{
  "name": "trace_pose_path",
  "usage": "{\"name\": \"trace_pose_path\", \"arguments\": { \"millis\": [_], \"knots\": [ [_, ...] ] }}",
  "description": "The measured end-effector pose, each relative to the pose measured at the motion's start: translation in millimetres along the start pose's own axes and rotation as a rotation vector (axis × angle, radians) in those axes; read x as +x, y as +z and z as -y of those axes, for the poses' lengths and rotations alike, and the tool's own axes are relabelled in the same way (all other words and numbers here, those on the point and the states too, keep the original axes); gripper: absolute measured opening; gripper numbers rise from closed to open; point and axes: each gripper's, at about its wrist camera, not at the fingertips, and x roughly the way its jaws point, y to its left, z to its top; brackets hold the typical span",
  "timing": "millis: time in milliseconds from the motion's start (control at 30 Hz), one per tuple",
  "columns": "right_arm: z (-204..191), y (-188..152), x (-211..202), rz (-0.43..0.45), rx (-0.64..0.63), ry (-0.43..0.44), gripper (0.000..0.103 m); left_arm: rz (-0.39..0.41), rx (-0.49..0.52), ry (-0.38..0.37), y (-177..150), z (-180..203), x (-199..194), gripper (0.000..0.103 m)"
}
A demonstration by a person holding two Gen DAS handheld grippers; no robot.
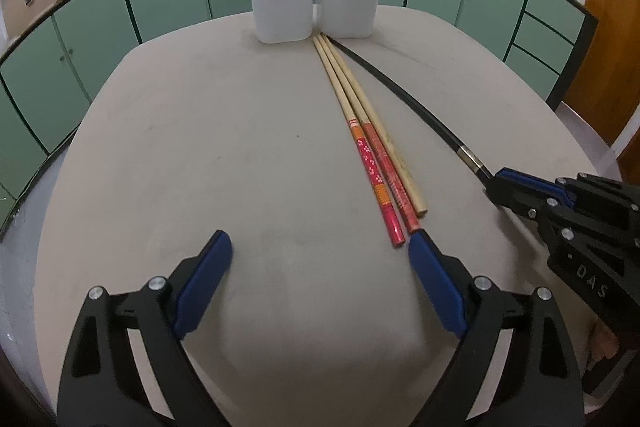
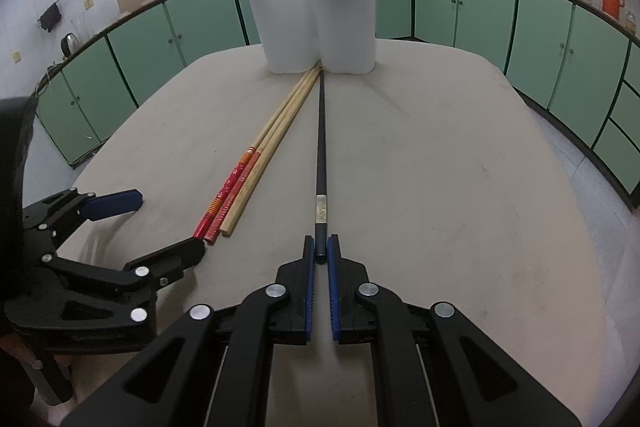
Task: Organize utensils
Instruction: 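Grasp the red-patterned chopstick with the left tool while right tool holds black chopstick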
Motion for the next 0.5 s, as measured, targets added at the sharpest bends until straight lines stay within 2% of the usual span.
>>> {"name": "trace_pose_path", "arguments": {
  "millis": [233, 333, 433, 500],
  "knots": [
    [2.0, -0.4, 0.4, 0.002, 0.010, 0.003, 0.007, -0.009, -0.082, 0.086, -2.3, -23.2, -3.5, 0.090],
    [1.3, -0.6, 0.6, 0.002, 0.006, 0.006, 0.007, -0.006, -0.110, 0.087, -2.7, -29.5, -6.8, 0.088],
    [0.5, -0.8, 0.8, 0.001, 0.003, 0.007, 0.007, 0.006, -0.102, 0.077, -1.2, -23.9, -8.8, 0.084],
    [0.6, -1.3, 1.0, -0.003, 0.003, 0.009, 0.007, 0.003, -0.091, 0.067, -0.6, -19.9, -5.8, 0.076]
  ]
}}
